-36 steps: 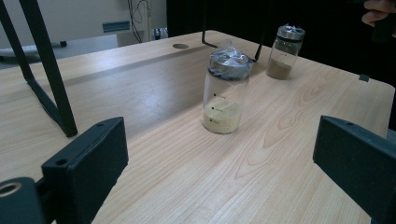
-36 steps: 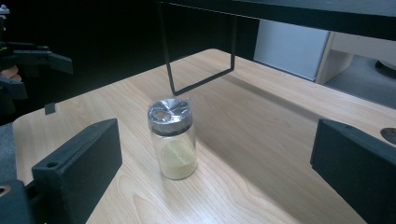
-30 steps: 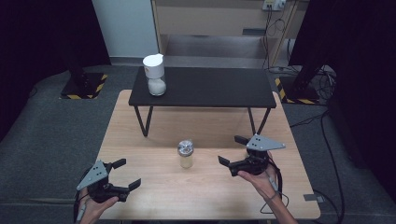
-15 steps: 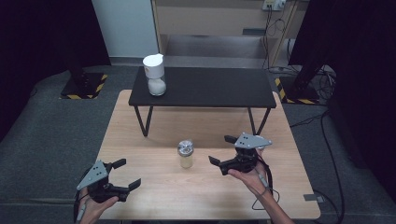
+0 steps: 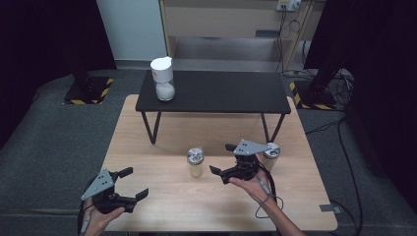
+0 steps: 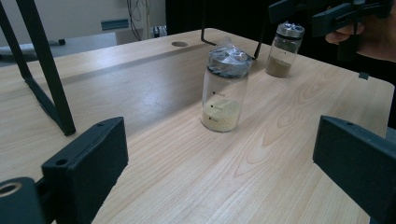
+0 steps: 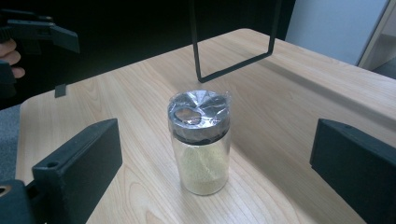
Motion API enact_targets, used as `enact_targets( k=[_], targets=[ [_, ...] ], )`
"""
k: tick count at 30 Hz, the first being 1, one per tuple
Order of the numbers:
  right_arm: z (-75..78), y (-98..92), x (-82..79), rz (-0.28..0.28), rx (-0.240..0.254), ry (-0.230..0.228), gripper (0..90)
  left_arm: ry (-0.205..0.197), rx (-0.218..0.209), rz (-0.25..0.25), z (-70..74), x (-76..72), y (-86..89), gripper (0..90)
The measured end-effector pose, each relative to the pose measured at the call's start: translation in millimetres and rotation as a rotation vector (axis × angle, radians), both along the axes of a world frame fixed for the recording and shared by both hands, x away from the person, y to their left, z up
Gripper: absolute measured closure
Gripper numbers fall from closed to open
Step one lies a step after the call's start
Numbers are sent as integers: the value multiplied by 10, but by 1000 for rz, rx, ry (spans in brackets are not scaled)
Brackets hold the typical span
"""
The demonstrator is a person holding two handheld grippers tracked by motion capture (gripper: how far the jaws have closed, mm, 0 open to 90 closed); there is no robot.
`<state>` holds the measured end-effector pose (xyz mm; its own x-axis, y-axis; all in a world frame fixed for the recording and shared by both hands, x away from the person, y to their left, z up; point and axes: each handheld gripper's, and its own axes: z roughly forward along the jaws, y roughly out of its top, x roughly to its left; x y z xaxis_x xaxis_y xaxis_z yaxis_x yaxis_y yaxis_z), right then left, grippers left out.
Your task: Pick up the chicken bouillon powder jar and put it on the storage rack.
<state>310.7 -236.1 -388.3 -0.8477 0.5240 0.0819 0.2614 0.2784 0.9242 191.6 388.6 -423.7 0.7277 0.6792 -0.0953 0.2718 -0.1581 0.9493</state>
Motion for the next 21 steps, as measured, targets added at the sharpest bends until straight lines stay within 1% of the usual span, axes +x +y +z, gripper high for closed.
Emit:
enact_targets(
  k=[12, 21],
  targets=[
    [-97, 185, 104, 20, -10, 16, 29, 0, 11, -3, 9, 2, -12, 21],
    [-146, 325, 197, 30, -30, 24, 31, 1, 13, -6, 12, 4, -13, 21]
  ],
)
